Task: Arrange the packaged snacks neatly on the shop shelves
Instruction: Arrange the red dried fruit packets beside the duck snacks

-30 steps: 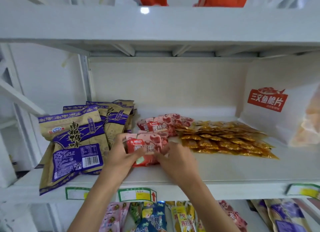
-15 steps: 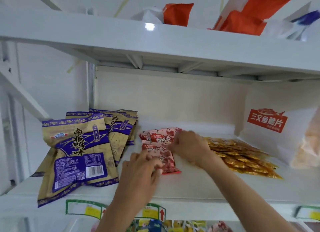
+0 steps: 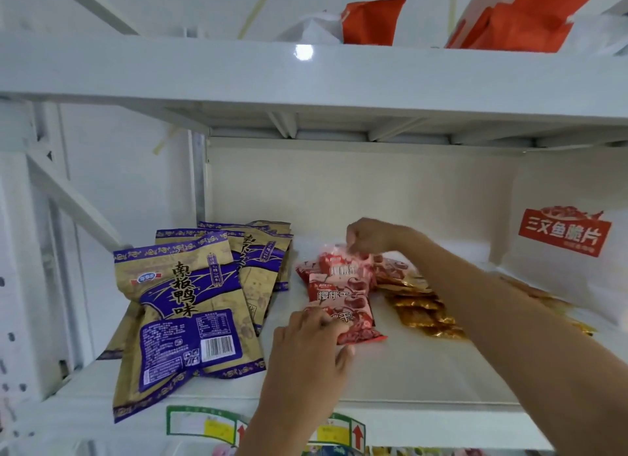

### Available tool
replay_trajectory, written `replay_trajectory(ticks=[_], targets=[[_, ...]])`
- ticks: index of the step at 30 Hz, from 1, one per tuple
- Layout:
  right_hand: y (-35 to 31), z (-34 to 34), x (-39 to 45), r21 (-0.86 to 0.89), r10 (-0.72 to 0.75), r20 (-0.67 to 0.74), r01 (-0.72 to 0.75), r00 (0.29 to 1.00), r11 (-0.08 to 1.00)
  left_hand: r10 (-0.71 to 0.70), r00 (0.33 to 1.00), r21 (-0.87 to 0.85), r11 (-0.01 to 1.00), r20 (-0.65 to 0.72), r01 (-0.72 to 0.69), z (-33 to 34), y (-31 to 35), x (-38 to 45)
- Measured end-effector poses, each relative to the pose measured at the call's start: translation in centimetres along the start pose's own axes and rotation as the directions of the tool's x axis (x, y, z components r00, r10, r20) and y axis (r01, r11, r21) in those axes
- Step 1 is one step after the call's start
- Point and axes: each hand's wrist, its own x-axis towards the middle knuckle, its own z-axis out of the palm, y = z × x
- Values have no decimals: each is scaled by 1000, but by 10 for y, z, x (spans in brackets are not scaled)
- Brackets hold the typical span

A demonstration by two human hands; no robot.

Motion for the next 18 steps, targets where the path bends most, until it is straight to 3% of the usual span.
replay_trajectory(ticks=[2, 4, 6, 8, 11, 14, 16, 18], targets=[[-8, -21, -17, 203, -24, -74, 38, 997, 978, 5, 1000, 43, 999, -9, -4, -1, 2, 0], [-18, -30, -41, 417, -20, -257, 129, 966, 900, 6, 1000, 76, 997, 15, -8, -2, 2, -1], [-28, -31, -66, 511, 30, -479, 252, 877, 822, 20, 999, 75, 997, 40, -23, -1, 0, -1], [-38, -25, -95, 608, 122, -580, 329, 806, 723, 28, 998, 66, 997, 63, -32, -1, -3, 0], [-47, 0, -137, 747, 149, -509, 348, 848, 567, 37, 998, 55, 998, 48, -40, 1, -5, 0], [-48, 33, -169, 814, 153, -410, 285, 899, 507, -3, 991, -86, 996, -137, -9, 4, -6, -4], [-49, 52, -182, 845, 206, -359, 223, 910, 485, -133, 963, -297, 953, -236, 59, 0, -8, -5], [-54, 69, -189, 856, 233, -310, 164, 922, 490, -287, 937, -573, 810, -199, 126, -8, -12, -8]])
